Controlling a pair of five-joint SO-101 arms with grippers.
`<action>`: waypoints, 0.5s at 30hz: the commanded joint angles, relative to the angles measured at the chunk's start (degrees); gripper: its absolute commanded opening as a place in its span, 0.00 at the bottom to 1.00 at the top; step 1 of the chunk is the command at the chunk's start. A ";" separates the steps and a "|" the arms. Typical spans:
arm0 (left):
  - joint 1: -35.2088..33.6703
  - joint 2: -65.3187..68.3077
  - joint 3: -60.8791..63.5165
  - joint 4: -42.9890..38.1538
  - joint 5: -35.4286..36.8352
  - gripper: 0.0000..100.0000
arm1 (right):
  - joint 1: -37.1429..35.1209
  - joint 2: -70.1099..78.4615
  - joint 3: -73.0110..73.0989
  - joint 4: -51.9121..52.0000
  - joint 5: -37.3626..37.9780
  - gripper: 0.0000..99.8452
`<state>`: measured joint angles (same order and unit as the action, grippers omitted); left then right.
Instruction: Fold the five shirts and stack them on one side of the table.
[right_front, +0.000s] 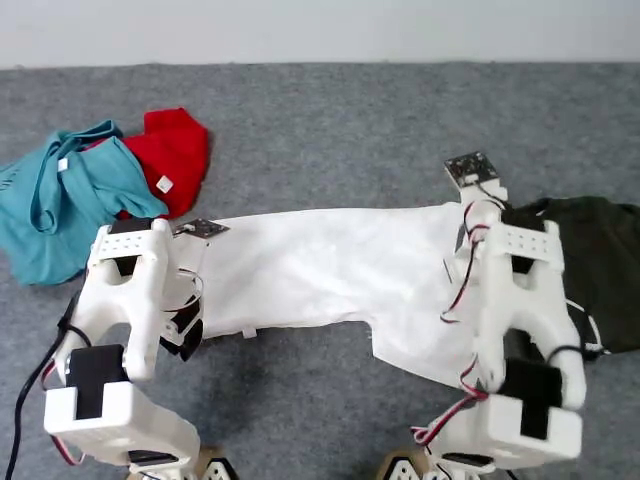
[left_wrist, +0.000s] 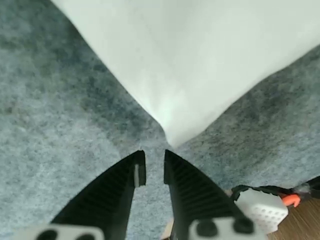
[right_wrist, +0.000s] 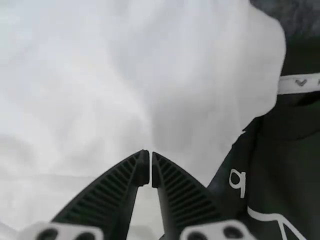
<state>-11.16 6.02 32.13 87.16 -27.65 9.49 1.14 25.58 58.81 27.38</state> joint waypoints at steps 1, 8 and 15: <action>0.26 -1.58 -0.04 0.26 0.18 0.08 | -0.40 -0.75 -4.66 5.41 -0.18 0.02; 0.26 -1.49 -0.04 0.26 0.26 0.08 | -0.48 -6.29 -1.49 15.25 1.49 0.10; 0.26 -1.49 -0.04 0.53 0.35 0.08 | -1.54 -6.90 2.90 12.09 1.32 0.10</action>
<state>-11.16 6.02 32.13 87.16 -27.65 9.49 -3.43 28.13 71.65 28.18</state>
